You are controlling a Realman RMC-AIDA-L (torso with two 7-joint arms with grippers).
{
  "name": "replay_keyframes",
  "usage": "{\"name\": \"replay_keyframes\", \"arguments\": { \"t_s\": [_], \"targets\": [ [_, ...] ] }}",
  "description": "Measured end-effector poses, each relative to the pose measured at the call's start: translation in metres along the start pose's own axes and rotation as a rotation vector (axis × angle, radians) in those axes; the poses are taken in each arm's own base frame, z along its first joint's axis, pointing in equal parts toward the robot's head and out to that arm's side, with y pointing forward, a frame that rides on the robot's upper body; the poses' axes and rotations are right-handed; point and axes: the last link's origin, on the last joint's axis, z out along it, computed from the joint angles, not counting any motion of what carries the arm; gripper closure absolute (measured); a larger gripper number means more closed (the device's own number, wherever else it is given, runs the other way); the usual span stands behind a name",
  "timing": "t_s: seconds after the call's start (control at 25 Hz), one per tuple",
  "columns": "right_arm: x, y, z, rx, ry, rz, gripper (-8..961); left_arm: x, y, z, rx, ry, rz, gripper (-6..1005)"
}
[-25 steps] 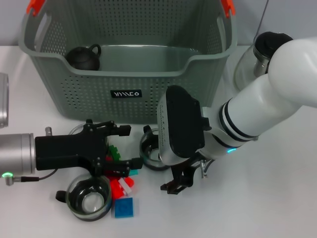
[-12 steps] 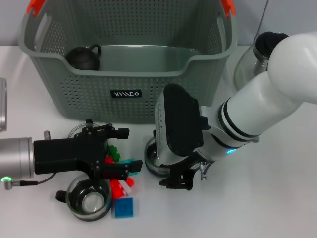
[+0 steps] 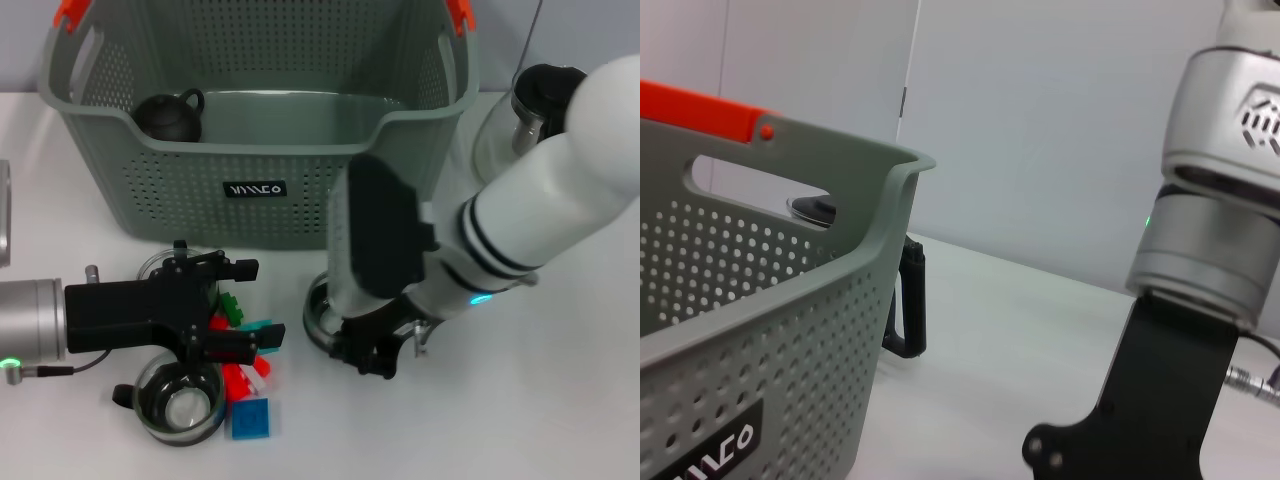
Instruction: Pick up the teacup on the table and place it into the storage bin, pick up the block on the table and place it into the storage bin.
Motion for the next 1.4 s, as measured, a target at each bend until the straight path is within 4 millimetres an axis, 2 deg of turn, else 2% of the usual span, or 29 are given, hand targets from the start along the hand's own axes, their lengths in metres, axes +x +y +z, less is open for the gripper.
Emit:
{"name": "replay_keyframes", "arguments": {
  "t_s": [0.16,0.44,0.6,0.72,0.8,0.88,1.0,1.08,1.2,1.4],
  "targets": [
    [0.006,-0.001,-0.022,0.023,-0.040,0.032,897,0.000,0.000,-0.001,0.000,0.002,-0.001,103],
    [0.010,-0.002,-0.110,0.096,-0.179,0.081,897,0.002,-0.001,-0.003,0.007,0.007,0.008,104],
    [-0.004,-0.004,-0.165,0.108,-0.365,0.070,896,0.003,-0.002,-0.004,0.015,0.012,0.007,104],
    [-0.015,-0.013,-0.199,0.152,-0.498,0.070,896,0.003,-0.003,-0.005,0.015,0.012,0.007,104],
    [-0.022,-0.026,-0.220,0.212,-0.599,0.101,896,0.003,-0.003,-0.004,0.014,0.013,0.008,105],
    [-0.027,-0.043,-0.229,0.261,-0.668,0.168,896,0.004,-0.003,-0.004,0.013,0.013,0.009,105],
    [-0.031,-0.074,-0.226,0.328,-0.705,0.283,896,0.006,-0.004,-0.003,0.010,0.014,0.012,105],
    [-0.032,-0.095,-0.215,0.363,-0.673,0.365,897,0.006,-0.004,-0.003,0.009,0.013,0.012,105],
    [-0.034,-0.124,-0.188,0.391,-0.568,0.460,897,0.008,-0.005,-0.002,0.007,0.014,0.015,106],
    [-0.034,-0.149,-0.139,0.416,-0.410,0.512,896,0.011,-0.007,-0.001,0.008,0.014,0.020,106]
  ]
}}
